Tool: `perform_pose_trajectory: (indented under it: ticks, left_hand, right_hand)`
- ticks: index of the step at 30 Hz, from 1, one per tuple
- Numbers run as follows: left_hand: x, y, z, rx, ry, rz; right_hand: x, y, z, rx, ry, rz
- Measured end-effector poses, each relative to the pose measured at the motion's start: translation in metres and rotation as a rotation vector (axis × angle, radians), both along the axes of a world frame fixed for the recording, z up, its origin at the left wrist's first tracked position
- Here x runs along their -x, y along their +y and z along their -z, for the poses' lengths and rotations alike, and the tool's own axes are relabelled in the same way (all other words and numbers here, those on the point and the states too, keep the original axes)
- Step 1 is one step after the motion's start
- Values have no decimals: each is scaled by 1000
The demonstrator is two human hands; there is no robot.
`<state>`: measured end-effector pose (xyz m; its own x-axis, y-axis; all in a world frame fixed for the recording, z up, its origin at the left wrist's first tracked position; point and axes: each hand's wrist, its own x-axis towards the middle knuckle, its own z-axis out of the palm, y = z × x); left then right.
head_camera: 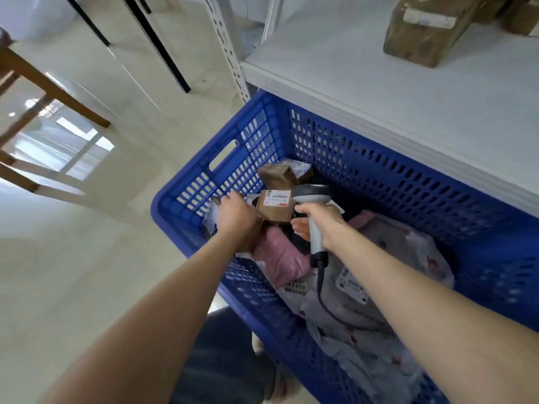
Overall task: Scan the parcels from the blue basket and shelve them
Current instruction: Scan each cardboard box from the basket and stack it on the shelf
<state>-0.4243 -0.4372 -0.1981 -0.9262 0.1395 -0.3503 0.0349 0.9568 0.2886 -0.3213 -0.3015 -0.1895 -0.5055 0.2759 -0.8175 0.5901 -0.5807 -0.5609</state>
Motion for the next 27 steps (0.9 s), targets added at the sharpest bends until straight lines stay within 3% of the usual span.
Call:
perform_pose_trajectory:
  ticks: [6,14,21,27]
  left_hand:
    - [18,-21,14,45,-183,7]
    - [20,-27,29,33,7,233]
    - [27,-30,40,-89,-48,-74]
    - [31,-31,44,-176,3,-57]
  right_hand:
    - [17,-31,9,33,40,-59]
    - [22,-23,20,-33,67,-57]
    - [29,-27,31,-12,86,-101]
    - [35,-36,37,3,95,-85]
